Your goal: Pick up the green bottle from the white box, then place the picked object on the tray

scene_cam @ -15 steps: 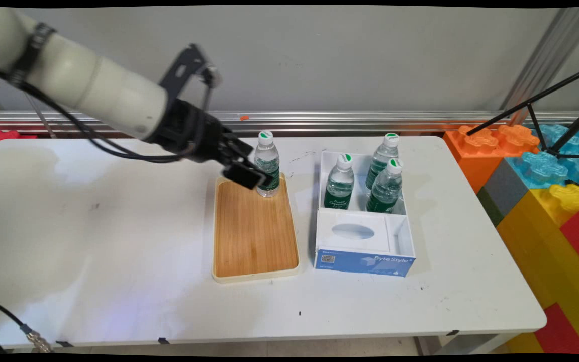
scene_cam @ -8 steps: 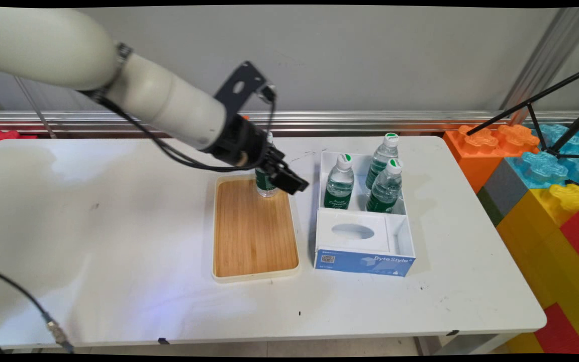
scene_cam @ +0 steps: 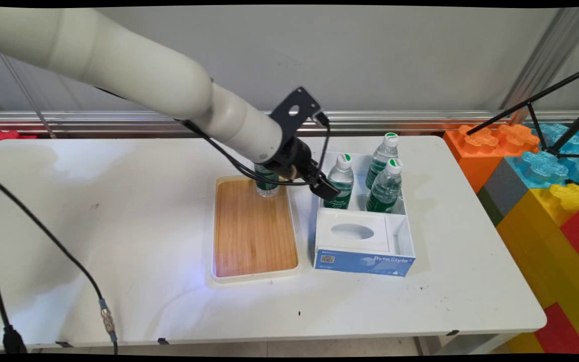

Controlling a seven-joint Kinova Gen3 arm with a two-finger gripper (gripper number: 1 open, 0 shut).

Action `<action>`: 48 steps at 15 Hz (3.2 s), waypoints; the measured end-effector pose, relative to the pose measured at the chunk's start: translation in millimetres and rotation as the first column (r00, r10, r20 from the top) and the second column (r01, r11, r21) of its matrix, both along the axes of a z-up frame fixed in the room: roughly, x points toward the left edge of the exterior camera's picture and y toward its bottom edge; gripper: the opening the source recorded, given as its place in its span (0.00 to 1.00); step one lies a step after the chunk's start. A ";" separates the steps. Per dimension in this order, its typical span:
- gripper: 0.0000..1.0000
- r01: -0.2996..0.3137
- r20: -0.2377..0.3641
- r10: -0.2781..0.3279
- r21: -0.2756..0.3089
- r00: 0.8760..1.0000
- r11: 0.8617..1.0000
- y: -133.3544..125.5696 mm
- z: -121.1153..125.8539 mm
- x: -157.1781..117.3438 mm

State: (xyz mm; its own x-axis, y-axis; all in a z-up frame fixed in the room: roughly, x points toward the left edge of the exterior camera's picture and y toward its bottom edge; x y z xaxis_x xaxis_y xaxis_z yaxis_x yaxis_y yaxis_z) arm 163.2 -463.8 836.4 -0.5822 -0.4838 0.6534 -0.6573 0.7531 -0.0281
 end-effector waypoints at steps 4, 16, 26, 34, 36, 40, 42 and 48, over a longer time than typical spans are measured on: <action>1.00 0.015 0.006 -0.015 -0.013 1.000 1.000 -15.6 -18.7 -14.8; 1.00 0.039 -0.005 -0.040 -0.038 0.999 0.999 -34.4 -44.6 -31.0; 0.00 0.042 -0.018 -0.043 -0.040 0.999 0.998 -35.5 -49.9 -30.8; 0.00 0.023 -0.086 -0.030 -0.076 0.996 0.997 -20.3 8.4 -23.2; 0.00 0.009 -0.096 -0.017 -0.084 0.995 0.996 -11.9 36.3 -16.1; 0.00 -0.003 -0.083 -0.005 -0.086 0.997 0.996 5.2 83.0 6.0; 0.00 0.000 -0.057 -0.005 -0.081 0.998 0.997 15.8 102.6 25.7; 0.00 0.069 -0.011 -0.070 -0.043 0.998 0.997 48.1 115.7 88.2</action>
State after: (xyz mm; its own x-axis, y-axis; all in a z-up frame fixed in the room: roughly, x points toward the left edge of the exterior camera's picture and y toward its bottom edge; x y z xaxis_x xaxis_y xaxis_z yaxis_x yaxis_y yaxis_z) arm 251.4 -415.7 952.0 -0.6054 -0.4139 0.6798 -0.6039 0.7953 -0.0536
